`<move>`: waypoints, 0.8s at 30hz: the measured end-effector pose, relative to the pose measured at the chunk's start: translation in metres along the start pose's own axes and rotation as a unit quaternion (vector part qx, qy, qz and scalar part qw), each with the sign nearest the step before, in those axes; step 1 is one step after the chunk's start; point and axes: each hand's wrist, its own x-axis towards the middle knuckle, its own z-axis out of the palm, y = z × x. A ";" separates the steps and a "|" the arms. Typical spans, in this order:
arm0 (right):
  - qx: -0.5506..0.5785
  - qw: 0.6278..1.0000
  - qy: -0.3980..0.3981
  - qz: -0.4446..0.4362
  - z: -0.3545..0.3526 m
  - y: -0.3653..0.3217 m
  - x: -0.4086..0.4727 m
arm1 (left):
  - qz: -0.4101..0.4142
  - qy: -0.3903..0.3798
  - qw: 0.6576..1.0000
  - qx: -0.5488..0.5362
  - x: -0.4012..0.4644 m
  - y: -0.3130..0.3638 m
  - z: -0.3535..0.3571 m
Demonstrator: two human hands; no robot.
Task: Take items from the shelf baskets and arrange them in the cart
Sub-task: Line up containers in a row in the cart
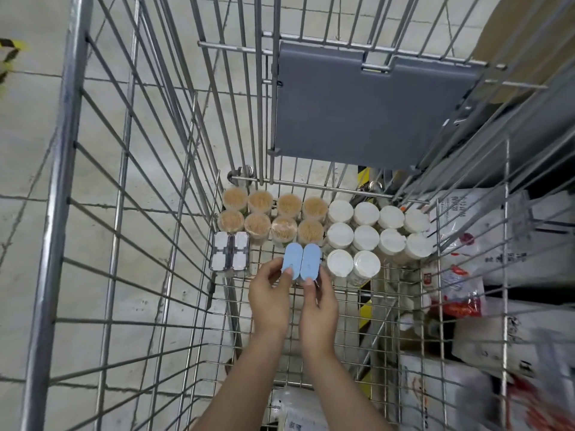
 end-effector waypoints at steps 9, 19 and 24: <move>-0.047 0.999 -0.010 0.009 -0.006 -0.002 0.002 | -0.006 -0.010 1.000 -0.022 0.001 -0.003 0.008; -0.100 0.988 -0.022 0.111 -0.030 -0.012 -0.025 | -0.065 -0.055 0.993 0.076 -0.036 -0.004 -0.036; -0.131 0.985 -0.072 0.085 -0.064 -0.038 -0.075 | -0.062 -0.115 0.980 0.147 -0.090 0.006 -0.084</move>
